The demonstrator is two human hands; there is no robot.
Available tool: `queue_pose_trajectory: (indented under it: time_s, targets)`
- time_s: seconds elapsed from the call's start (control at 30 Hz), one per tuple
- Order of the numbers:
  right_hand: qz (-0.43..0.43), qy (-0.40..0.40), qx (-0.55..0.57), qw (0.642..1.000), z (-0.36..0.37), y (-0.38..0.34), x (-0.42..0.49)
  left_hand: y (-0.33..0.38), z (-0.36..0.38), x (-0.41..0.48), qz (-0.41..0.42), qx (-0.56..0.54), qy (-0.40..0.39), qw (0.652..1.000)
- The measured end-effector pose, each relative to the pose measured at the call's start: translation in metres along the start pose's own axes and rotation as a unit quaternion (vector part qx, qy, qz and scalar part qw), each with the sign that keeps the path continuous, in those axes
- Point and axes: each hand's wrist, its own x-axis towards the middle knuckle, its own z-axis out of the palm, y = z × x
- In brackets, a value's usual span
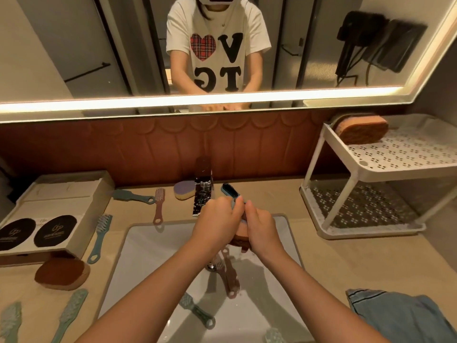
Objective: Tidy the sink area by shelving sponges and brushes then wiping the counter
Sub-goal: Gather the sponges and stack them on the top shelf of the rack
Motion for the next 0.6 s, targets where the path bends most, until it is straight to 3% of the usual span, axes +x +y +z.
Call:
queue_pose_trajectory:
  time_s: [0.2,0.27,0.33,0.43,0.6]
  targets:
    - [0.059,-0.080,-0.005,0.995,-0.061,-0.014,0.010,0.029,-0.001,0.010,-0.087,-0.122,-0.047,0.988]
    - [0.084,-0.102,0.007,0.991,-0.083,-0.019,0.013,0.038,0.000,0.012,-0.142,-0.232,-0.094,0.958]
    - [0.101,-0.124,0.039,0.986,-0.105,-0.025,0.016,0.051,0.002,0.010,-0.192,-0.350,-0.140,0.906]
    - [0.119,-0.150,0.101,0.976,-0.134,-0.036,0.021,0.071,0.003,0.008,-0.179,-0.440,-0.140,0.869]
    - [0.046,-0.145,0.102,0.983,-0.174,-0.047,0.027,0.103,0.012,0.014,-0.120,-0.464,-0.100,0.872]
